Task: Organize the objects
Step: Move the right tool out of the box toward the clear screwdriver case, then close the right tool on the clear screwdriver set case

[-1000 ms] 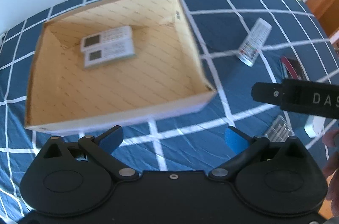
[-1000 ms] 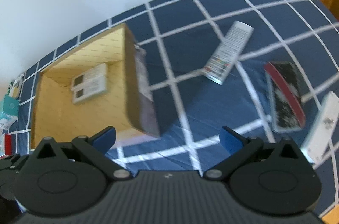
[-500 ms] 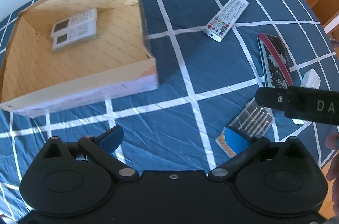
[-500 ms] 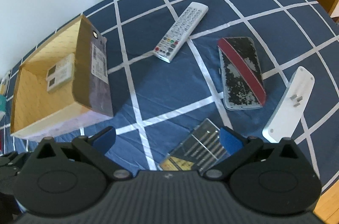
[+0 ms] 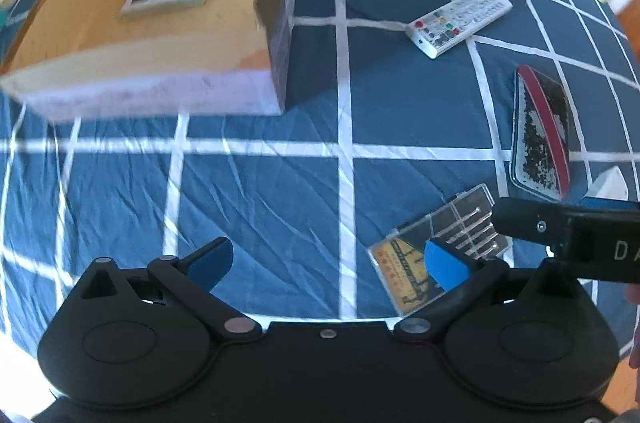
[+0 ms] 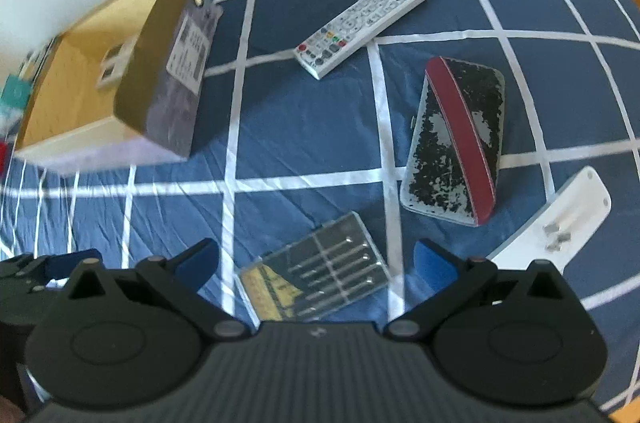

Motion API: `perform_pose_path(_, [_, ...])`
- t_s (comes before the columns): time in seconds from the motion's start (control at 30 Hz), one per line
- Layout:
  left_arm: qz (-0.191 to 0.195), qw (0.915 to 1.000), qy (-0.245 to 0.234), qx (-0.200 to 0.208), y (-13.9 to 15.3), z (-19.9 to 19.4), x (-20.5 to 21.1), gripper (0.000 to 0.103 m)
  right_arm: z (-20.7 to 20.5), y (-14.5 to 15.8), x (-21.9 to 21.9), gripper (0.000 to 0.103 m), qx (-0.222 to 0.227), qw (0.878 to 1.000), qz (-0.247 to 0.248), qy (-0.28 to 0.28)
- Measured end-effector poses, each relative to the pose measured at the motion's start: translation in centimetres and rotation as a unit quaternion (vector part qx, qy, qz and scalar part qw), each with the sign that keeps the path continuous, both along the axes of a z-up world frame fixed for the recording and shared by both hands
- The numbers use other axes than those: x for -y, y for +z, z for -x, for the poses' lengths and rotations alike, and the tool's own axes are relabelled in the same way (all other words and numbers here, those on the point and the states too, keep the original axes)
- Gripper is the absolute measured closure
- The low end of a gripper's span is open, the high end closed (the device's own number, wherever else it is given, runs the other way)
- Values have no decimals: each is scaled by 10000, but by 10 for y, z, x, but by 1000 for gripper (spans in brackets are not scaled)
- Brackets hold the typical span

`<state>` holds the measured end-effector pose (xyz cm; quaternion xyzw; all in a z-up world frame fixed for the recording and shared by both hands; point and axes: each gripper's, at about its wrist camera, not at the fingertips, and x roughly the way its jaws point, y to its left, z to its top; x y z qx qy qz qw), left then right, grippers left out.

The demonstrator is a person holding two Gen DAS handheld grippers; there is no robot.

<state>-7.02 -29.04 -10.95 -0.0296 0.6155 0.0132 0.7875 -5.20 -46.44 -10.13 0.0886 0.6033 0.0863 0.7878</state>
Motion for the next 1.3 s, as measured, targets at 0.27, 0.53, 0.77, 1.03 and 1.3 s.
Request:
perform_pose_path(0.27, [52, 9966, 808, -180, -27, 18, 15, 0, -7, -25, 5, 0, -212, 9973, -26, 705])
perform_pose_path(0.53, [219, 9885, 1422, -470, -55, 30, 23, 0, -17, -53, -5, 0, -469, 9900, 107, 1323])
perform_pose_path(0.77, [355, 9831, 1698, -592, -71, 33, 28, 0, -26, -72, -16, 2, -635, 9827, 215, 1727])
perform_pose_path(1.03, [552, 9783, 1888, -654, -76, 30, 29, 6, -28, -80, -20, 9, -731, 9771, 231, 1984])
perform_pose_path(1.3, [748, 9771, 1882, -660, -76, 27, 32, 19, -32, -75, -21, 24, -621, 9751, 277, 2113])
